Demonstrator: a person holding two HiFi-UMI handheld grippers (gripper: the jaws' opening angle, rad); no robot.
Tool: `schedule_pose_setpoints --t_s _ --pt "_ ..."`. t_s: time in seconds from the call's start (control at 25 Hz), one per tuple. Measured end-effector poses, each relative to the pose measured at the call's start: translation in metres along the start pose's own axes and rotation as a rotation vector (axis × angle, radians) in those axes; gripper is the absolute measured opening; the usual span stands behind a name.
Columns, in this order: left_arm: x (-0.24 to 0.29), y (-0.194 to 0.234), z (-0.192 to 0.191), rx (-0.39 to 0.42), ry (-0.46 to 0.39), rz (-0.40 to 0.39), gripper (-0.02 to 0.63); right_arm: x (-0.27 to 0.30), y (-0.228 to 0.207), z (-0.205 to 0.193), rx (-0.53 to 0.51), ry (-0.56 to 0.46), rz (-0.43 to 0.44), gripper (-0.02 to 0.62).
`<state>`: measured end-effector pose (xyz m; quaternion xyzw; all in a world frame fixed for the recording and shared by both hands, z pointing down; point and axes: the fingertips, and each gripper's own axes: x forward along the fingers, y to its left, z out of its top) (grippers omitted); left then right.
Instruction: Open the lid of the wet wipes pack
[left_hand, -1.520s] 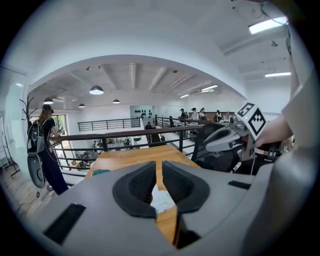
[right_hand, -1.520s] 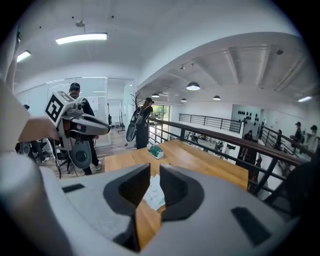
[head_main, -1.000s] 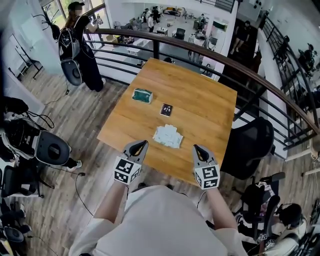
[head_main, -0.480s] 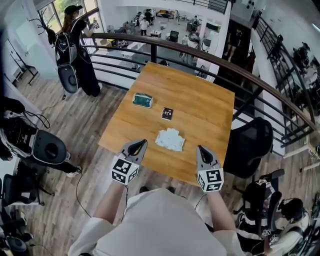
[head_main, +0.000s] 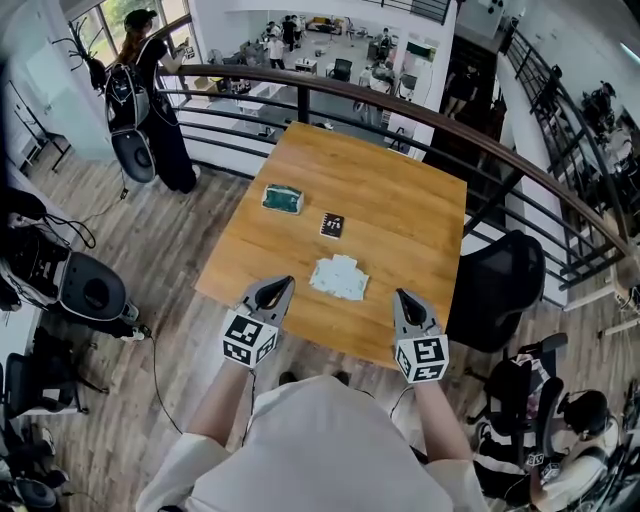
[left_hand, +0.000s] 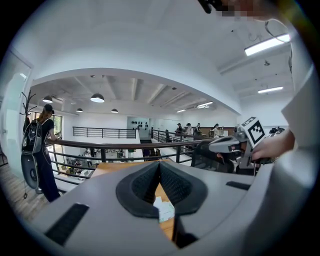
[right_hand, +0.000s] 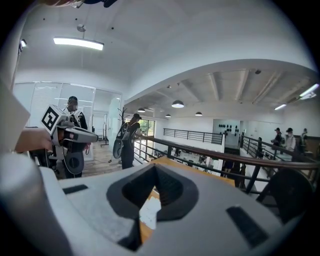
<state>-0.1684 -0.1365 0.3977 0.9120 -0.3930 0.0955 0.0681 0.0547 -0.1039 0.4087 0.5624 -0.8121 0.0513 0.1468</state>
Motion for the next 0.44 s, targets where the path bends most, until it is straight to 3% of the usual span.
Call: schedule_pose_setpoints --t_s 0.44 --pt "0.0020 -0.0001 -0.0022 -0.005 0.003 0.000 -0.008 0.0013 -0.0027 -0.0011 -0.002 0.005 0.000 0.002"
